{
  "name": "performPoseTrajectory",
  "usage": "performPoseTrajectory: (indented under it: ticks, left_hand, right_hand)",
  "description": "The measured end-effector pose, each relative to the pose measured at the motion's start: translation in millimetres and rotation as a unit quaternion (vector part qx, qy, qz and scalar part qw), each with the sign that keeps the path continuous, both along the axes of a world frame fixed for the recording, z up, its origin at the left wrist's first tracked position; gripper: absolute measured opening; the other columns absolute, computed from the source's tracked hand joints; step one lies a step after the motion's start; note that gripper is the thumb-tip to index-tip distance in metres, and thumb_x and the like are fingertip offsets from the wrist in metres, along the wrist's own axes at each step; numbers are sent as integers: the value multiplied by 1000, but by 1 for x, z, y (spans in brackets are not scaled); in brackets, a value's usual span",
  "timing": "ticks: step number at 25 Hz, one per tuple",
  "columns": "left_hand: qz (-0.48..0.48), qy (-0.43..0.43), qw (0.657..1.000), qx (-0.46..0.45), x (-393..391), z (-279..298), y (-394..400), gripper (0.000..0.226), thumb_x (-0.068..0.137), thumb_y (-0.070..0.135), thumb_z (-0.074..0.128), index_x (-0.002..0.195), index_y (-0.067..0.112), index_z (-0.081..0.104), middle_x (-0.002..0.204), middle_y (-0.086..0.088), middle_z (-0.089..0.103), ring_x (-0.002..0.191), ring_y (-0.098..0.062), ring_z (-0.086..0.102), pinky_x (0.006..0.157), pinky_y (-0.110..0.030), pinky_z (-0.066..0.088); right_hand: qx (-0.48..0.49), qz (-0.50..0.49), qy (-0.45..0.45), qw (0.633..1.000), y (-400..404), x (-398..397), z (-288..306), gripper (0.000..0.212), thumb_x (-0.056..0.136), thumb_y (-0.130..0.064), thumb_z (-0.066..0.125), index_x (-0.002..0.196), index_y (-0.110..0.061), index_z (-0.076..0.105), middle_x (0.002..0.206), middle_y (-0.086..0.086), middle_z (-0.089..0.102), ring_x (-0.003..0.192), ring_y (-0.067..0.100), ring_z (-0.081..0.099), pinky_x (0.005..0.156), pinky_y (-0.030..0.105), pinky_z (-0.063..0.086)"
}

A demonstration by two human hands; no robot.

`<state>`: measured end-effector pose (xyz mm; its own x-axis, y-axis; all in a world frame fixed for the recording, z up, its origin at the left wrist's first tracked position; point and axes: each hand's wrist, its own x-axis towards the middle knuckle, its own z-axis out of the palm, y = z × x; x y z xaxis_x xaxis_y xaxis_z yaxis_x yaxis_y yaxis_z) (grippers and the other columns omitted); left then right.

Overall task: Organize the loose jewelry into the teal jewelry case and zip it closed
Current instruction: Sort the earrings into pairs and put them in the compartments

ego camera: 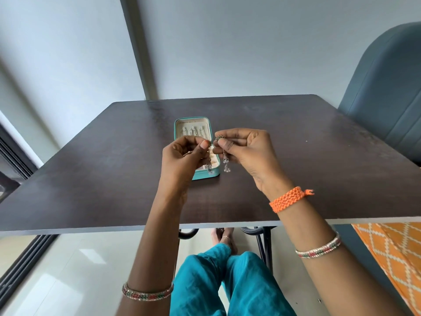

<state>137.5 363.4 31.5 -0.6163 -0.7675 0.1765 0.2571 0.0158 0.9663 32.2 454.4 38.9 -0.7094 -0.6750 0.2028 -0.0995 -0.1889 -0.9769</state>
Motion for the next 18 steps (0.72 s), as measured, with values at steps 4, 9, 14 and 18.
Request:
performPoseTrajectory:
  ticks: [4, 9, 14, 18]
  left_hand:
    - [94, -89, 987, -90, -4, -10, -17, 18, 90, 3, 59, 77, 14, 59, 77, -3, 64, 70, -16, 62, 66, -26, 56]
    - [150, -175, 952, -200, -9, -15, -30, 13, 88, 4, 59, 79, 14, 58, 75, -1, 68, 71, -14, 63, 59, -21, 46]
    - [142, -249, 938, -197, -12, -24, -32, 7, 82, 16, 69, 75, 17, 66, 76, 0, 71, 76, -17, 66, 70, -29, 54]
    - [188, -294, 915, -202, -13, -30, -35, 9, 80, 29, 72, 78, 21, 69, 85, 6, 61, 109, -24, 47, 91, -36, 41]
  right_hand:
    - [1, -40, 31, 999, -23, -7, -13, 13, 84, -1, 66, 95, -5, 71, 90, 15, 73, 72, 16, 72, 58, 21, 53]
    - [2, -52, 21, 998, -41, -13, -20, 14, 85, -1, 65, 97, -4, 70, 89, 15, 73, 73, 22, 73, 61, 27, 55]
    - [11, -27, 17, 999, -47, -9, -24, 13, 86, 1, 63, 95, -6, 70, 85, 13, 73, 71, 17, 72, 60, 23, 54]
    - [2, 2, 23, 1000, -52, -4, -19, 17, 87, 3, 61, 88, -11, 69, 82, 10, 72, 70, 16, 71, 60, 26, 56]
